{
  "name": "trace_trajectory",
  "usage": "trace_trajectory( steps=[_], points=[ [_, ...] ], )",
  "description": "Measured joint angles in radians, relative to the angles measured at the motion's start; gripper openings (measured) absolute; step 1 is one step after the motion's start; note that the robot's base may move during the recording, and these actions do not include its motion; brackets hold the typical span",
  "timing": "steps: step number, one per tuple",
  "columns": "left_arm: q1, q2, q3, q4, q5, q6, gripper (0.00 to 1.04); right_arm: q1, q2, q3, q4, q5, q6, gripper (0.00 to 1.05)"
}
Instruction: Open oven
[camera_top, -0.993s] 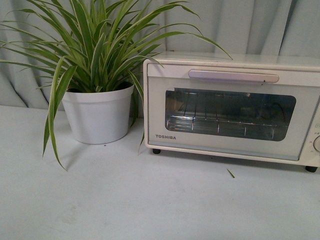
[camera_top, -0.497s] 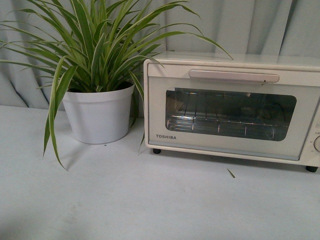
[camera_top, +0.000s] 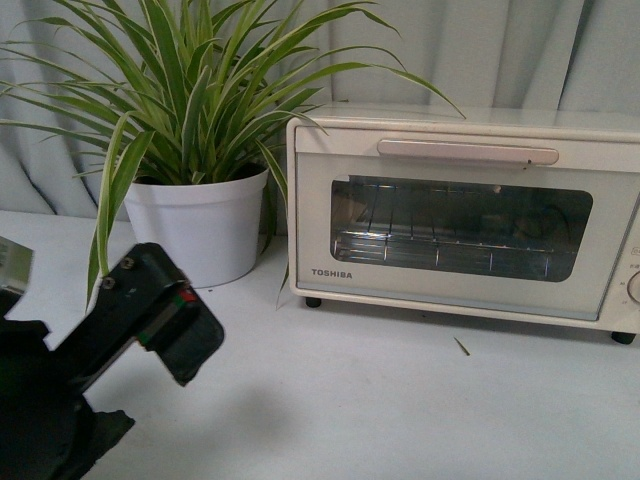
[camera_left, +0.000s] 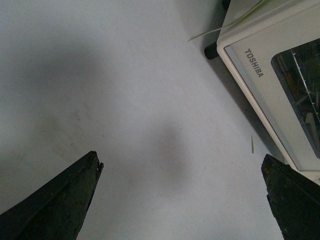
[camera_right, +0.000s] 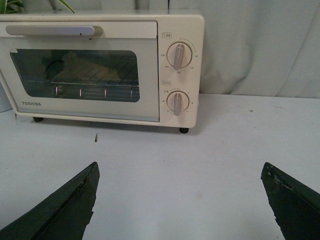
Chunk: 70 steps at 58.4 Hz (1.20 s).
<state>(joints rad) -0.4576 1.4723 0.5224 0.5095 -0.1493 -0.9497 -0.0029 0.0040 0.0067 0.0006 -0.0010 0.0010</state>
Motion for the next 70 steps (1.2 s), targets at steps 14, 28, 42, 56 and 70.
trace_trajectory(
  steps=[14,28,42,56,70],
  points=[
    [-0.018,0.167,0.124,0.008,0.012,-0.030,0.98,0.000,0.000,0.000,0.000,0.000,0.000,0.95],
    [-0.045,0.260,0.212,0.010,0.021,-0.078,0.98,0.000,0.000,0.000,0.000,0.000,0.000,0.95],
    [-0.042,0.285,0.238,0.008,0.029,-0.095,0.98,-0.037,0.111,0.019,0.031,-0.206,0.083,0.95],
    [-0.043,0.285,0.238,0.008,0.028,-0.099,0.98,0.114,0.628,0.248,0.254,-0.053,0.058,0.95],
    [-0.052,0.285,0.238,0.011,0.025,-0.100,0.98,0.228,0.976,0.505,0.252,0.084,0.111,0.95]
  ],
)
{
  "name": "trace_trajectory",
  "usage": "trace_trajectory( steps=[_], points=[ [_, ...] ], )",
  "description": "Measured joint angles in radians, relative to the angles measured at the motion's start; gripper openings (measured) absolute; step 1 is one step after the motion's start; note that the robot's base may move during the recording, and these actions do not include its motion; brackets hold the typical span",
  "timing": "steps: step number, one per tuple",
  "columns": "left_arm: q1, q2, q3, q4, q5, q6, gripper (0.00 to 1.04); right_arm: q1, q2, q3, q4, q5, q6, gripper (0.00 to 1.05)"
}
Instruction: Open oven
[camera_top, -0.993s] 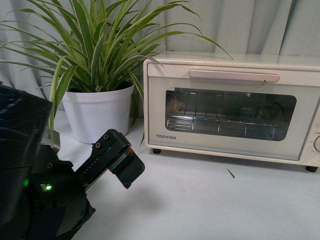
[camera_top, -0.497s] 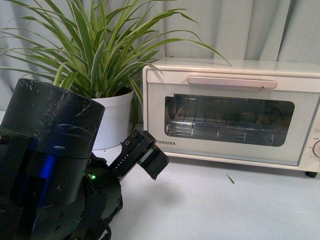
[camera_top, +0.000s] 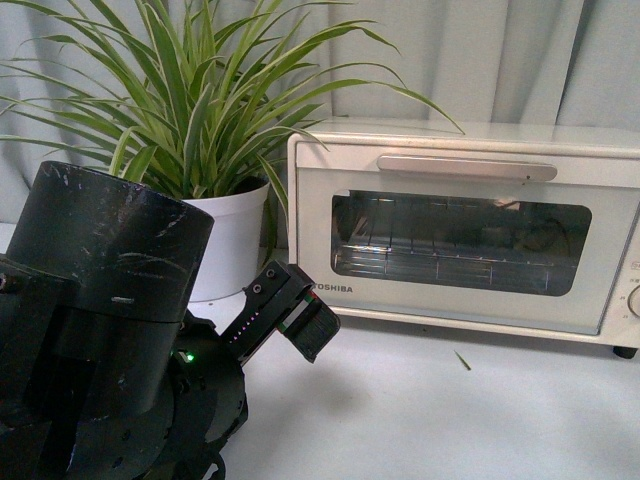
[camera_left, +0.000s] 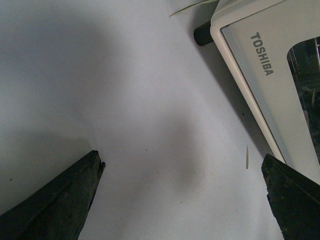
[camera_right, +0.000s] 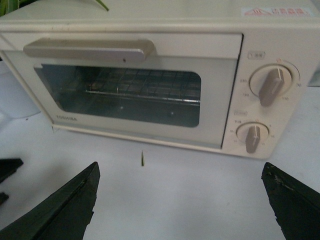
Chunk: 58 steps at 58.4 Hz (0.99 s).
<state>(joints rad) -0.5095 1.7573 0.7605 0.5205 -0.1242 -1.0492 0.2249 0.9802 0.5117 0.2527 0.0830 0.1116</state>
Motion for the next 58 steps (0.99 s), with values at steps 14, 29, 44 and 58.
trace_trajectory(
  steps=[14,29,44,58],
  points=[
    [-0.001,0.000,0.000,0.004,0.005,-0.003,0.98,0.088,0.241,0.270,-0.057,0.148,0.070,0.95],
    [-0.001,0.000,-0.001,0.010,0.011,-0.006,0.98,0.098,0.364,0.407,-0.133,0.207,0.127,0.95],
    [-0.001,0.000,-0.001,0.010,0.012,-0.008,0.98,0.098,0.443,0.500,-0.184,0.237,0.157,0.95],
    [-0.002,0.000,-0.001,0.010,0.012,-0.008,0.98,0.098,0.483,0.550,-0.219,0.256,0.175,0.95]
  ],
)
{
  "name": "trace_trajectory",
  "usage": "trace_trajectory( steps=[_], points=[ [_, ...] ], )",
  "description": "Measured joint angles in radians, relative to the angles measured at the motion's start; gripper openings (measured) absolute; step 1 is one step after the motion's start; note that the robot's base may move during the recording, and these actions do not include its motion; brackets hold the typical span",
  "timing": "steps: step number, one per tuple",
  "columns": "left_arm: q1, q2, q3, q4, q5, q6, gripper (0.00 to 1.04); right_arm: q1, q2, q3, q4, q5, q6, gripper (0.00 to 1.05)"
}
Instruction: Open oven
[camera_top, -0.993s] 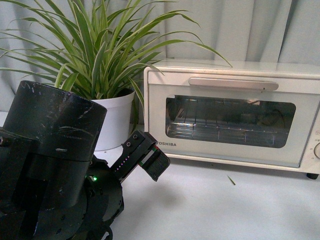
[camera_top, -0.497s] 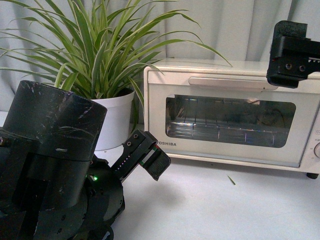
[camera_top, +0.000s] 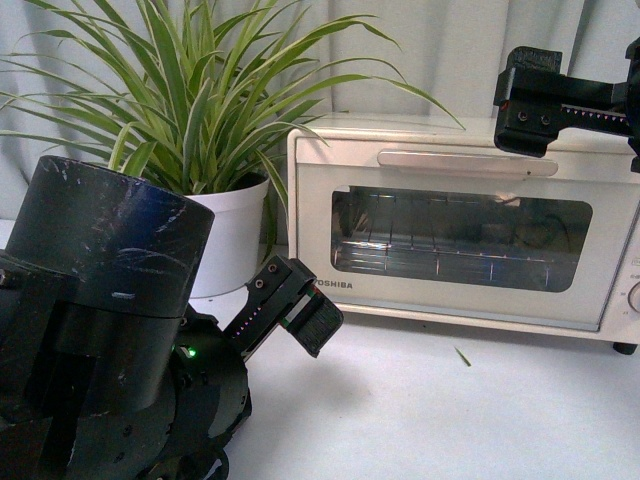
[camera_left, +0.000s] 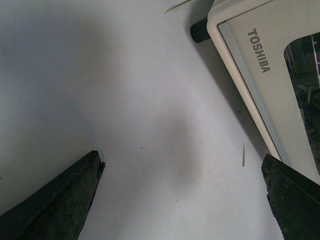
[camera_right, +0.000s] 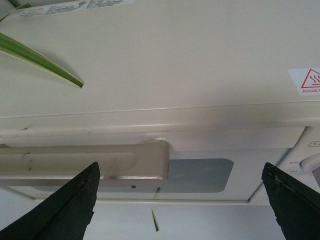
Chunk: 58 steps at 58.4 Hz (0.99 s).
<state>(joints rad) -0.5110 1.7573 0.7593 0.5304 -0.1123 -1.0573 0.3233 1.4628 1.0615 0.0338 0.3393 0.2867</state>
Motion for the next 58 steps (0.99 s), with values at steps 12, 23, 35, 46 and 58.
trace_trajectory(
  steps=[12,23,35,46,58],
  points=[
    [-0.003,0.000,0.000,0.000,0.000,0.000,0.98,0.000,0.031,0.024,-0.017,0.010,0.013,0.95],
    [-0.004,0.000,0.000,0.000,0.000,0.000,0.98,-0.003,0.049,0.043,-0.042,0.006,0.018,0.95],
    [-0.005,0.000,0.000,0.000,-0.001,0.000,0.98,0.000,0.045,0.057,-0.108,-0.056,0.007,0.95],
    [-0.006,0.000,0.000,0.000,0.000,-0.002,0.98,0.013,0.006,-0.010,-0.073,-0.087,-0.033,0.95],
    [-0.006,0.000,0.000,0.000,-0.001,-0.003,0.98,0.016,-0.065,-0.154,0.023,-0.128,-0.039,0.95]
  ],
)
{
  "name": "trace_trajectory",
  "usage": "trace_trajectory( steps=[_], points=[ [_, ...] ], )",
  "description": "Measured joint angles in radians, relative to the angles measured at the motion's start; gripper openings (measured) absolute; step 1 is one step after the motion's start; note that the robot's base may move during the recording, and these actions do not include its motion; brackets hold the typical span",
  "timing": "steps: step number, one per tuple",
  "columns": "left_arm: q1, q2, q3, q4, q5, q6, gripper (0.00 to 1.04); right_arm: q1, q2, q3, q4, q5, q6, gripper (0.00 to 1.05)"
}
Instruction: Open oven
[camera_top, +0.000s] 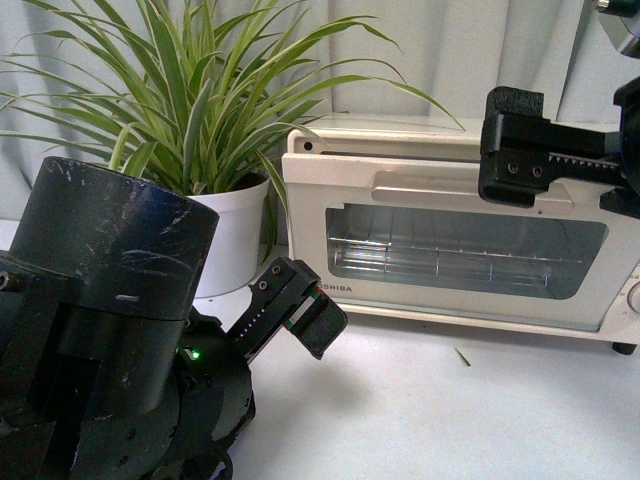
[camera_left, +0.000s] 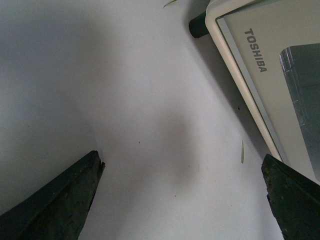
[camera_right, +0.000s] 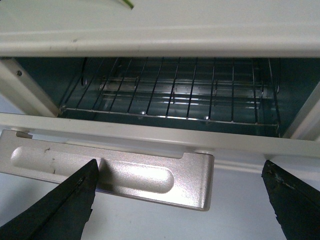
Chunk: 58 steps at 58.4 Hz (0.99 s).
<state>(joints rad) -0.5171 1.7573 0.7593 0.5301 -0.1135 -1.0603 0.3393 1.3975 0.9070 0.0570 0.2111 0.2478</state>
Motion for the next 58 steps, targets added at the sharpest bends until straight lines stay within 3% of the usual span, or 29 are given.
trace_trajectory(
  steps=[10,33,58],
  points=[
    [0.000,0.000,0.000,-0.001,0.000,0.000,0.98,0.017,-0.038,-0.129,0.080,-0.036,0.011,0.95],
    [0.004,-0.004,-0.003,-0.006,-0.002,0.001,0.98,0.044,-0.097,-0.262,0.108,-0.082,-0.002,0.95],
    [0.023,-0.028,-0.023,-0.029,-0.019,0.017,0.98,-0.013,-0.381,-0.401,0.059,-0.163,0.083,0.95]
  ],
)
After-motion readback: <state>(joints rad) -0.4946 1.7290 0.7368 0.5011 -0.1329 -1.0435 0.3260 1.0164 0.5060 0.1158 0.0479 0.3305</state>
